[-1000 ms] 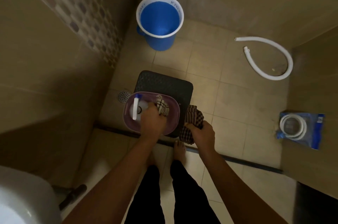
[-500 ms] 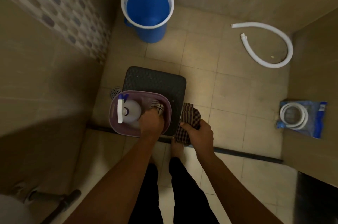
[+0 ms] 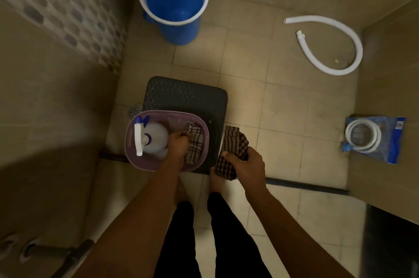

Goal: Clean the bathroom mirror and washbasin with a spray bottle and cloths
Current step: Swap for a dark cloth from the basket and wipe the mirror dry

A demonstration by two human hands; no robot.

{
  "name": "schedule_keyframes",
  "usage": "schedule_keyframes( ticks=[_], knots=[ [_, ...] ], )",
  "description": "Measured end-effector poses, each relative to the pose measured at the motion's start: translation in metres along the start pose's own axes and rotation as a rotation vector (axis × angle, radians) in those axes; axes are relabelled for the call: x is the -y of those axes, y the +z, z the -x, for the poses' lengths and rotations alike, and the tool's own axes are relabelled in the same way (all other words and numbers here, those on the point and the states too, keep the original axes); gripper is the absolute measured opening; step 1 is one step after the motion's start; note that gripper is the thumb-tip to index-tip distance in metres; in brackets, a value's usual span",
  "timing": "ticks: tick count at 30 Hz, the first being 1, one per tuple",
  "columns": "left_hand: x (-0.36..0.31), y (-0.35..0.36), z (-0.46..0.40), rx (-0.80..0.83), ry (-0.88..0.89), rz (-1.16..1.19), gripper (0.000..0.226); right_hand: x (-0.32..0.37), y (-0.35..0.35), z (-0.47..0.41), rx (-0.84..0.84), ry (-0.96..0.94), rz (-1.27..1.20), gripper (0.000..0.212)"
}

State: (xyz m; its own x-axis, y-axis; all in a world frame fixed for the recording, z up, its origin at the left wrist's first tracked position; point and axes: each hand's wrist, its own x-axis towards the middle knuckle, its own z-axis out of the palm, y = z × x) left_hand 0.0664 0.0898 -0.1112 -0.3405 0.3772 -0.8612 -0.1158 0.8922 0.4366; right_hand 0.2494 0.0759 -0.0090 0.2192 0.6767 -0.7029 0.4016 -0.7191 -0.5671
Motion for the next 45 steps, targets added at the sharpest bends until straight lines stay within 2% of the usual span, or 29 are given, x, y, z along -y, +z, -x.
schedule_keyframes(
  ticks=[2,4,6,9,11,12,15,18,20,24,28,32,34,37,40,42,45],
  knots=[
    [0.007,0.003,-0.002,-0.022,-0.019,0.102,0.014,-0.007,0.003,-0.002,0.013,-0.003,-0.013,0.054],
    [0.011,0.004,0.001,-0.069,0.092,0.03,0.012,-0.012,0.006,-0.002,0.022,-0.007,-0.01,0.055],
    [0.01,0.004,0.01,-0.174,0.293,-0.225,0.01,-0.014,0.009,-0.001,0.028,-0.002,-0.025,0.056],
    [0.003,-0.001,0.026,-0.372,0.607,-0.688,0.031,-0.01,0.01,0.003,0.032,0.0,-0.026,0.057],
    [0.002,-0.003,0.033,-0.262,0.747,-0.955,0.037,-0.004,0.009,0.005,0.043,-0.005,-0.014,0.055],
    [0.002,-0.004,0.036,-0.175,0.778,-1.017,0.041,-0.001,0.008,0.005,0.048,-0.004,-0.017,0.053],
    [0.009,-0.017,0.032,0.046,0.763,-0.989,0.06,0.004,0.005,0.003,0.049,-0.02,-0.013,0.05],
    [0.02,-0.028,0.022,0.182,0.676,-1.012,0.073,0.005,0.004,0.001,0.052,-0.05,-0.002,0.056],
    [0.023,-0.028,0.017,0.175,0.636,-1.048,0.074,0.003,0.005,-0.001,0.058,-0.056,-0.008,0.056],
    [0.019,-0.019,0.015,0.108,0.655,-1.273,0.071,-0.004,0.009,-0.004,0.065,-0.058,0.007,0.054],
    [0.013,-0.018,0.016,0.109,0.623,-1.305,0.066,-0.003,0.008,-0.004,0.082,-0.078,0.02,0.052],
    [0.005,-0.025,0.03,0.113,0.596,-1.132,0.053,0.006,0.005,0.004,0.111,-0.095,-0.003,0.052],
    [0.003,-0.028,0.048,0.03,0.638,-1.017,0.041,0.014,0.002,0.012,0.132,-0.113,-0.016,0.053],
    [-0.004,-0.034,0.09,-0.085,0.585,-0.494,0.031,0.032,-0.003,0.029,0.171,-0.179,-0.007,0.053],
    [-0.014,-0.042,0.152,0.033,0.507,0.124,0.025,0.047,-0.004,0.05,0.209,-0.273,0.04,0.047],
    [-0.021,-0.043,0.185,0.088,0.476,0.315,0.024,0.052,-0.002,0.062,0.245,-0.339,0.116,0.047],
    [-0.023,-0.045,0.217,0.096,0.504,0.375,0.028,0.054,0.0,0.083,0.351,-0.399,0.178,0.056]
  ],
)
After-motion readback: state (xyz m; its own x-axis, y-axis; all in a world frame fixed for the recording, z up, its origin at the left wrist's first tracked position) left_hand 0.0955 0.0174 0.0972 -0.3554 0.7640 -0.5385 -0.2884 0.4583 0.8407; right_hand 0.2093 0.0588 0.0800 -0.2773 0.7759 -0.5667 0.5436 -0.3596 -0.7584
